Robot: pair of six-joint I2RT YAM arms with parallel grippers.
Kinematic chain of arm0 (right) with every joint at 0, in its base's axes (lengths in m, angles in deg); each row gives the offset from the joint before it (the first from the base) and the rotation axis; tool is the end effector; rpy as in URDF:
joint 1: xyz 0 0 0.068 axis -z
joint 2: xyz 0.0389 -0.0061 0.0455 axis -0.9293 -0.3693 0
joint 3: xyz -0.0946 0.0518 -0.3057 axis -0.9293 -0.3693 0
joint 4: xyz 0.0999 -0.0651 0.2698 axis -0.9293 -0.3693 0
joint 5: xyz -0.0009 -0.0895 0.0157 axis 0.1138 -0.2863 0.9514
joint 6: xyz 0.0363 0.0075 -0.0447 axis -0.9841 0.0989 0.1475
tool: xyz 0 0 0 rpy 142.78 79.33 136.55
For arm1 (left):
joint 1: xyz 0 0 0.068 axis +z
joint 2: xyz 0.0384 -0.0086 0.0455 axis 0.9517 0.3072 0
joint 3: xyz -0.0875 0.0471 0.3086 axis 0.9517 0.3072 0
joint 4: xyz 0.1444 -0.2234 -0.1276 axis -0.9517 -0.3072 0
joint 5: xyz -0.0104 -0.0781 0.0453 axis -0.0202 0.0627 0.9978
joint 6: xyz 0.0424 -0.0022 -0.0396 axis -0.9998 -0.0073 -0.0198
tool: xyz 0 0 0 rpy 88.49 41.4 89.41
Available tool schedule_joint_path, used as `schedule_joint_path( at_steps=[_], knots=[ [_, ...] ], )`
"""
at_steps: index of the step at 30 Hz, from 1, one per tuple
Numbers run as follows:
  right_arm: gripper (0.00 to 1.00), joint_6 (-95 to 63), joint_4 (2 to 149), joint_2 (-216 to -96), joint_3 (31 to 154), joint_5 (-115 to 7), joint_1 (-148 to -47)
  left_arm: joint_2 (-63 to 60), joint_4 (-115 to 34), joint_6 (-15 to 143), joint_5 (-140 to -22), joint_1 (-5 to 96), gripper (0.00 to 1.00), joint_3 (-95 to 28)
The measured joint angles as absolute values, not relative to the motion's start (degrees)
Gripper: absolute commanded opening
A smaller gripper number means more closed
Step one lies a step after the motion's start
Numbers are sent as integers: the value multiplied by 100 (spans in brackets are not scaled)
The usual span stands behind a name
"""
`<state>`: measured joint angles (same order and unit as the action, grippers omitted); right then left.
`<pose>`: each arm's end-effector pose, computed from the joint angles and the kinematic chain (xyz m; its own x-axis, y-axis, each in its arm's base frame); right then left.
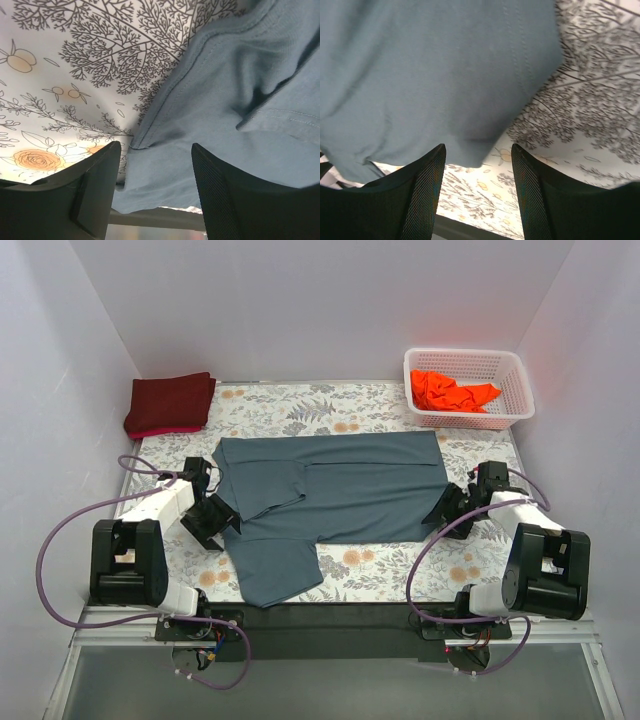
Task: Fold and stack the t-shirts
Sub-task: Fold the tshirt
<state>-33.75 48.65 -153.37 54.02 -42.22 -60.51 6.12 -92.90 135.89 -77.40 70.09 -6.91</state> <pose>0.2484 -0.0203 0.1786 -0.8363 0.5084 -0.2054 0.3900 0.8148 0.4289 0.2434 -0.0121 0.1886 -0.1470 -0.9858 0.0817 -0.9888 0.1443 -0.0385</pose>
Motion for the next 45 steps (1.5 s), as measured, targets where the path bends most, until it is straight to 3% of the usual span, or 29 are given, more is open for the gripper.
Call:
schedule_joint_path(
  at_steps=[7,22,28,36,45],
  knots=[
    [61,-3497,5154,-15463,5504,-3925,-6134,619,-9213,13530,-7814,7005,57,-691],
    [62,-3620,5252,-17092,8037,-4172,-7778,619,-9198,13447,-7819,7002,57,-743],
    [61,-3355,4898,-16877,7959,-4613,-7621,619,-9202,13447,-7819,7000,57,-761],
    [60,-3189,4544,-15452,6768,-4889,-6740,619,-9244,13369,-7814,7000,57,-829],
    [60,-3355,4699,-15352,5692,-4677,-6379,619,-9283,13292,-7816,7000,57,-833]
  ],
)
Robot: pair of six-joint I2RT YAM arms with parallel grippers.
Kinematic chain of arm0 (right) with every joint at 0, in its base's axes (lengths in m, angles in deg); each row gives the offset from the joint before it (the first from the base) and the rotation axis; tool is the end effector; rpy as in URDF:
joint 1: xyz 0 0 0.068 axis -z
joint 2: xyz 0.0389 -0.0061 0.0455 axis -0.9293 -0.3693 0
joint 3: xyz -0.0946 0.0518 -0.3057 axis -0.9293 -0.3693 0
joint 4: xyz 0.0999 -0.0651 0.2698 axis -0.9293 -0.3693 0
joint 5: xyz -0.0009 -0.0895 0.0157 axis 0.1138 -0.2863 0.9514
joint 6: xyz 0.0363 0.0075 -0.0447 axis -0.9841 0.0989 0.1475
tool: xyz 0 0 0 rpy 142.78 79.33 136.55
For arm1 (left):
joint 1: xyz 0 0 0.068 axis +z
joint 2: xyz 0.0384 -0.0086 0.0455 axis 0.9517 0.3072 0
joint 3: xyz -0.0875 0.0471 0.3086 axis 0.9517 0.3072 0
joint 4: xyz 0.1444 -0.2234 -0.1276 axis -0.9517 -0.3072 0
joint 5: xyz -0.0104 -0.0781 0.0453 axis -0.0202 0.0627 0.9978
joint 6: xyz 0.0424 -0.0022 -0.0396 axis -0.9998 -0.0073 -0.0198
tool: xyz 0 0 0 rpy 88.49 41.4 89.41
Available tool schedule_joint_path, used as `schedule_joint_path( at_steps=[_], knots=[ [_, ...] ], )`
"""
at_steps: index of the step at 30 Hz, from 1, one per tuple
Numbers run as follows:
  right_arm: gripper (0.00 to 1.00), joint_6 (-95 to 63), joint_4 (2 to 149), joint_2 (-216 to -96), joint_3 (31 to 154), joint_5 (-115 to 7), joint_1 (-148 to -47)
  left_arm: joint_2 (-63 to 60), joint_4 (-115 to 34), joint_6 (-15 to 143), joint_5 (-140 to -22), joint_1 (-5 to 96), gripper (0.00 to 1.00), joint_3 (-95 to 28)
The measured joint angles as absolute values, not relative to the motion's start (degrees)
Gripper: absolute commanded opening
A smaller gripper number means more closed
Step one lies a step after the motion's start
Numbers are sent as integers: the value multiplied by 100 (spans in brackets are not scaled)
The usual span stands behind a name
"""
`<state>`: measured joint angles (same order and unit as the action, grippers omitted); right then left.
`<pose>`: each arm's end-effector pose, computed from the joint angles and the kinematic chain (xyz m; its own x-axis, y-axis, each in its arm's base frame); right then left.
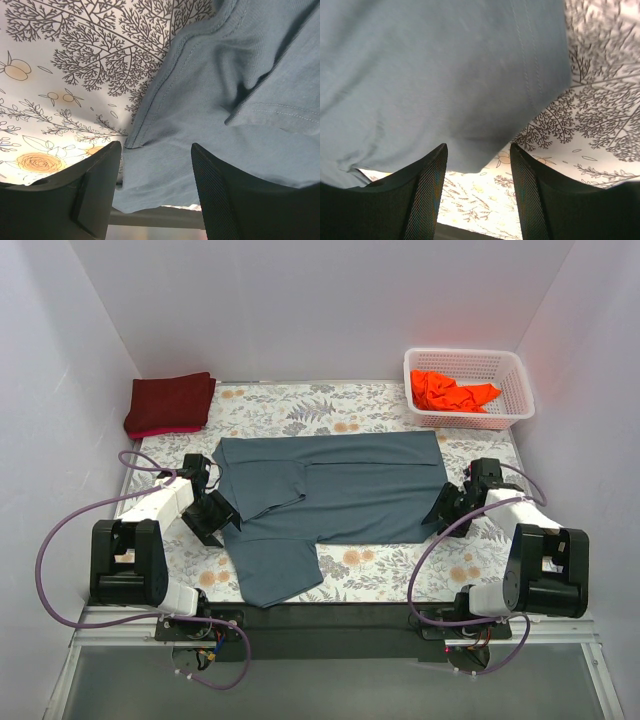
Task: Fold and stack the t-shirts
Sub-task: Fold the tshirt
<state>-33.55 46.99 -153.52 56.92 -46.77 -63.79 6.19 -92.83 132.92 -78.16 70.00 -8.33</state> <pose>0.2585 -0.0099 0.1908 -0.8485 0.4649 -0.2527 0.3596 0.8569 0.3693 0.2494 -0.0133 0.1949 -0.2022 -0.9753 0.0885 -0.9781 0.1965 -0.0692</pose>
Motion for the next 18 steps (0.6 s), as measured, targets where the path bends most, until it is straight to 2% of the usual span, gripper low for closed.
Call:
schedule_joint_path(
  at_steps=[7,10,11,13,14,18],
  knots=[
    [58,-3707,5149,-15175,5251,-4434,-6292,617,-9283,13290,-7819,7000,57,-831],
    [47,-3766,5309,-15061,5122,-4430,-6285,617,-9283,13290,-7819,7000,57,-833],
    [39,-3779,5363,-15059,5093,-4428,-6285,617,-9283,13288,-7819,7000,57,-831],
    [31,-3792,5433,-15061,5058,-4443,-6281,617,-9281,13283,-7821,7000,57,-831],
    [23,-3808,5438,-15072,5056,-4447,-6281,617,-9281,13279,-7823,7000,57,-831],
    [7,-3836,5514,-15131,5102,-4421,-6283,617,-9281,13273,-7834,7002,57,-833]
  ],
)
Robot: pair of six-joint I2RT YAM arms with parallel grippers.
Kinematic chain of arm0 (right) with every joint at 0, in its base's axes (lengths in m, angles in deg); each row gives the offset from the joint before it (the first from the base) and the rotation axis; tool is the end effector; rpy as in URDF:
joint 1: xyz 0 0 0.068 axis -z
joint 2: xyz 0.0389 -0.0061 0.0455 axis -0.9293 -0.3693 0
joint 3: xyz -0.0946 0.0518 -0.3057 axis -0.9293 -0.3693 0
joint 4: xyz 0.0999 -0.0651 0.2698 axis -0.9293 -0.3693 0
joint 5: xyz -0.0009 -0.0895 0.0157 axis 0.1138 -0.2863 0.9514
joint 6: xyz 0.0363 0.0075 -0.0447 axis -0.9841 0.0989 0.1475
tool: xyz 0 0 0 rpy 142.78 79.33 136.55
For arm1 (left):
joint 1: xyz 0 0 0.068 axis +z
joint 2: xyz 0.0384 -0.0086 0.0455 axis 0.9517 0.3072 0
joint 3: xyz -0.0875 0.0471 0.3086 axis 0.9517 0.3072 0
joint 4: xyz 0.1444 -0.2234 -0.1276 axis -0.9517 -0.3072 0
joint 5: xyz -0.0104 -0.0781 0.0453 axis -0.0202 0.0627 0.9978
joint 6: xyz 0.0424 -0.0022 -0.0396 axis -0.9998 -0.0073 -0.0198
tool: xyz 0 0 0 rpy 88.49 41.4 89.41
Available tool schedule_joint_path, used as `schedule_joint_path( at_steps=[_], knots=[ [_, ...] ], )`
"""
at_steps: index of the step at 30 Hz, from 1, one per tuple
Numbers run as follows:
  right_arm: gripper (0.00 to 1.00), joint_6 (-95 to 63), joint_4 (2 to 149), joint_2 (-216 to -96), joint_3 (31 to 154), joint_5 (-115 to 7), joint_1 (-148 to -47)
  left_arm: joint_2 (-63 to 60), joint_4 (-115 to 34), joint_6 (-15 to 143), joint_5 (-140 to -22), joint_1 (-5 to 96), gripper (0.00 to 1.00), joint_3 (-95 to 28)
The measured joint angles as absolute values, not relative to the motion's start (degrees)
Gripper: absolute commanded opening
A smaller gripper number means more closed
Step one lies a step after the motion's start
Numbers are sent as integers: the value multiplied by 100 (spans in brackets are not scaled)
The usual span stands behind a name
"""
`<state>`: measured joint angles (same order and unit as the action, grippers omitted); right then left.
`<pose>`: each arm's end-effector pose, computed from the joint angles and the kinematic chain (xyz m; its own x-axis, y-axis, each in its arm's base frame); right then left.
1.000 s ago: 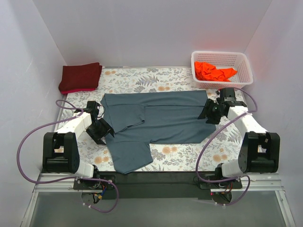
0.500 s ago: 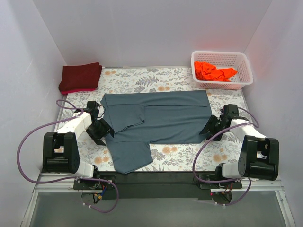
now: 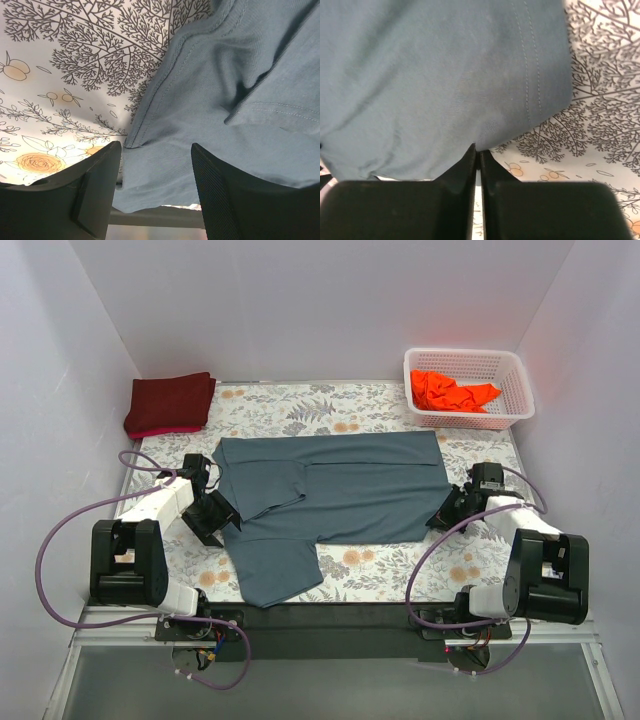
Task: Fold and stack the t-shirts
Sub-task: Fold the tshirt
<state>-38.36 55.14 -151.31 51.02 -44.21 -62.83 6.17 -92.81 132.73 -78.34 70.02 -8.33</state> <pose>0.2456 -0.0113 0.1761 -0.7966 0.5418 -0.2681 0.3939 0.8016 0.4498 0.2494 -0.0133 0.1950 -0.2053 -0.9744 0.0913 -0.9774 0.1993 -0.0707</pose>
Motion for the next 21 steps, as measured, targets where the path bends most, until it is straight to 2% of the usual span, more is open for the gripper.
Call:
schedule_joint_path(
  at_steps=[2,7,16,21],
  knots=[
    [4,-3878,5510,-15194,5205,-4380,-6283,617,-9281,13273,-7836,7000,57,-831],
    [4,-3902,5497,-15612,5817,-4310,-6377,617,-9276,13273,-7858,7000,57,-831],
    [17,-3884,5226,-16591,7034,-4454,-6917,617,-9259,13248,-7906,7000,57,-831],
    [29,-3792,5001,-17017,7522,-4581,-7212,617,-9261,13233,-7908,7000,57,-831]
  ],
)
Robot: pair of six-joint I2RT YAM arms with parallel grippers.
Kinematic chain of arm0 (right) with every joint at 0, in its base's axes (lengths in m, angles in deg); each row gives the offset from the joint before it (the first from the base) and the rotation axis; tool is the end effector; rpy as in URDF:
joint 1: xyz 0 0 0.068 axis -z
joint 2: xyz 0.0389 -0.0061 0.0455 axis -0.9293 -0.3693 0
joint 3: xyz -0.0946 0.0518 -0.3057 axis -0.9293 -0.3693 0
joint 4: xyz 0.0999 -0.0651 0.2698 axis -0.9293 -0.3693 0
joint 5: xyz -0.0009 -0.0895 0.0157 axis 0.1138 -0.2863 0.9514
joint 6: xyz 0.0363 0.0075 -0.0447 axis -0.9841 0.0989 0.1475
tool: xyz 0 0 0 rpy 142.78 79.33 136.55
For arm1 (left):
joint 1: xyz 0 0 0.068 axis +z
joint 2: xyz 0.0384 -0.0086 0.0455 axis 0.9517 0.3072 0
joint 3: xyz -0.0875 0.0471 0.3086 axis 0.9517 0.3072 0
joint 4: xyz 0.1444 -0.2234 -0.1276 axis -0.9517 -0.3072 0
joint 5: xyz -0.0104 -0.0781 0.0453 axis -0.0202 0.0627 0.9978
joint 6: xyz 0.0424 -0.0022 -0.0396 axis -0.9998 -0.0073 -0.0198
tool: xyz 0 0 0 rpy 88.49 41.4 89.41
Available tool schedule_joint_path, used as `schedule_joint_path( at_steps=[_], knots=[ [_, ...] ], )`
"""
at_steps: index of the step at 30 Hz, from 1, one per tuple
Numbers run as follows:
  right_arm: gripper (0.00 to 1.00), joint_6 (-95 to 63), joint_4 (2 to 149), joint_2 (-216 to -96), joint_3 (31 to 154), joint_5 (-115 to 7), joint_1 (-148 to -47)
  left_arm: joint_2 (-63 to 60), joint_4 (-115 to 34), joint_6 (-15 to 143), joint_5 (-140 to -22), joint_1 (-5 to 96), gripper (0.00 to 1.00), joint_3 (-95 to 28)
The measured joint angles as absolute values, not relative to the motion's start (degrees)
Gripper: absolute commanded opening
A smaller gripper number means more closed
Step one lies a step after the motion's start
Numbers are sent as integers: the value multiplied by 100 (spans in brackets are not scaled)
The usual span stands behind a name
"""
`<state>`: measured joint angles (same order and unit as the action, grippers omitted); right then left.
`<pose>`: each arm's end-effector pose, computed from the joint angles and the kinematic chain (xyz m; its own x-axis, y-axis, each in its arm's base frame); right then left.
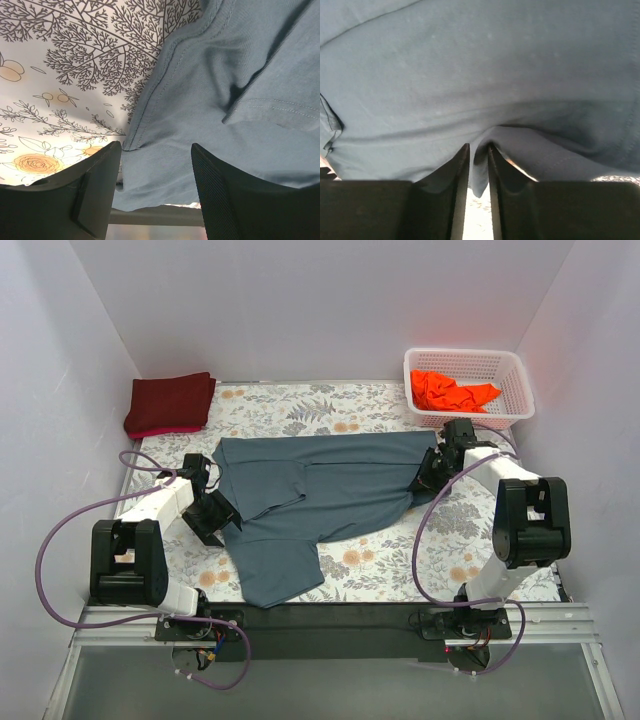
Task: Fold and stack the t-shirts
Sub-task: Fold the tshirt
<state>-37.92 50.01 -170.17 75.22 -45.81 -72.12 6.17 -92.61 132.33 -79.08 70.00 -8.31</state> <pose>0.3604 0.0351 0.2071 -0.8690 0.4038 -0.2861 0.2612 0.8653 0.4279 0.2497 -0.0139 0.1950 -0.2134 -0.9715 0.1028 -0.9755 0.2062 -0.0766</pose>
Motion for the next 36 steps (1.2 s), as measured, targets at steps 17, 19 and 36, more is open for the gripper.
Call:
schedule_joint_path(
  at_steps=[17,19,36],
  knots=[
    [43,-3384,4587,-17747,8617,-5035,-7398,617,-9259,13189,-7913,7000,57,-833],
    [43,-3331,4592,-17804,8717,-5066,-7398,617,-9259,13189,-7913,7000,57,-833],
    [68,-2669,4316,-17645,9154,-5335,-7404,617,-9259,13187,-7924,7000,60,-901]
  ],
)
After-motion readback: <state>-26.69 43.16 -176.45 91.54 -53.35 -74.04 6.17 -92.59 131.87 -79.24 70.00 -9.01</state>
